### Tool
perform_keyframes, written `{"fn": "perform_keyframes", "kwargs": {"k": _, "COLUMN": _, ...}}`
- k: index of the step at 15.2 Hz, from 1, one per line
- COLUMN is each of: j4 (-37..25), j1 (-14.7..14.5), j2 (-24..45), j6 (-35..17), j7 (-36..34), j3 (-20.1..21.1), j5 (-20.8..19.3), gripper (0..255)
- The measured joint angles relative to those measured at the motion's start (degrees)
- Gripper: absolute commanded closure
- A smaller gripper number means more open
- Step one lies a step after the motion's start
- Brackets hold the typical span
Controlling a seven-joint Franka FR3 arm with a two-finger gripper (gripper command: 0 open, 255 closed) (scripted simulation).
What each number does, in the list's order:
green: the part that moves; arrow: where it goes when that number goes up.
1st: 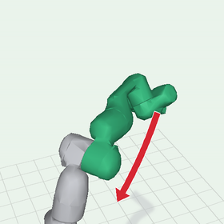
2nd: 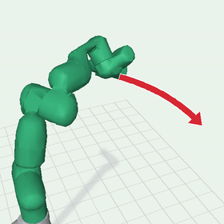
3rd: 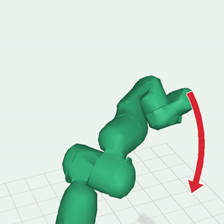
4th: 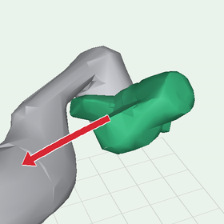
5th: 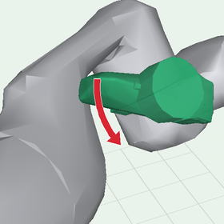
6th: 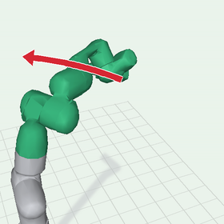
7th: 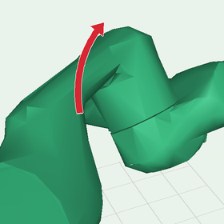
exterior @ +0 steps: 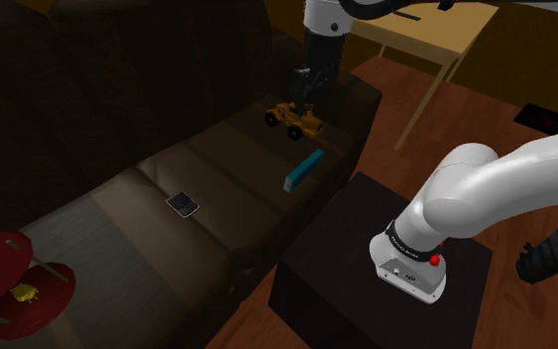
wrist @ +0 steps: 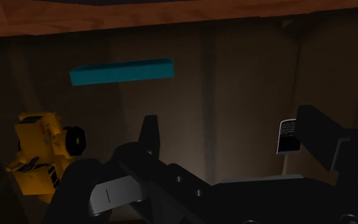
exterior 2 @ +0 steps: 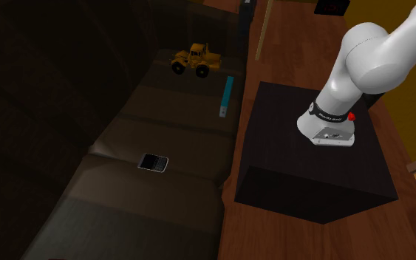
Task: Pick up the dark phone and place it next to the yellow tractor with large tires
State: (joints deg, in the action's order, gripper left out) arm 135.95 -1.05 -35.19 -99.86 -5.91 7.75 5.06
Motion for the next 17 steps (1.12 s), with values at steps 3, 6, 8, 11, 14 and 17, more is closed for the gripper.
{"fn": "perform_keyframes", "kwargs": {"k": 3, "j4": 0.14, "j1": -0.53, "j2": 4.47, "j6": -4.69, "j7": -0.84, "j3": 1.50, "j5": 0.59, "gripper": 0}}
{"fn": "perform_keyframes", "kwargs": {"k": 6, "j4": -0.42, "j1": -0.88, "j2": 9.84, "j6": -9.54, "j7": -1.63, "j3": 2.96, "j5": 0.84, "gripper": 0}}
{"fn": "perform_keyframes", "kwargs": {"k": 8, "j4": -0.51, "j1": -1.29, "j2": 13.34, "j6": -12.96, "j7": -2.53, "j3": 4.17, "j5": 1.02, "gripper": 0}}
{"fn": "perform_keyframes", "kwargs": {"k": 11, "j4": -1.98, "j1": -1.62, "j2": 19.58, "j6": -17.76, "j7": -3.73, "j3": 5.70, "j5": 0.64, "gripper": 0}}
{"fn": "perform_keyframes", "kwargs": {"k": 14, "j4": -4.35, "j1": -1.97, "j2": 25.65, "j6": -21.46, "j7": -5.10, "j3": 7.02, "j5": -0.23, "gripper": 0}}
{"fn": "perform_keyframes", "kwargs": {"k": 17, "j4": -6.56, "j1": -2.39, "j2": 31.93, "j6": -25.44, "j7": -6.53, "j3": 8.07, "j5": -1.59, "gripper": 0}}
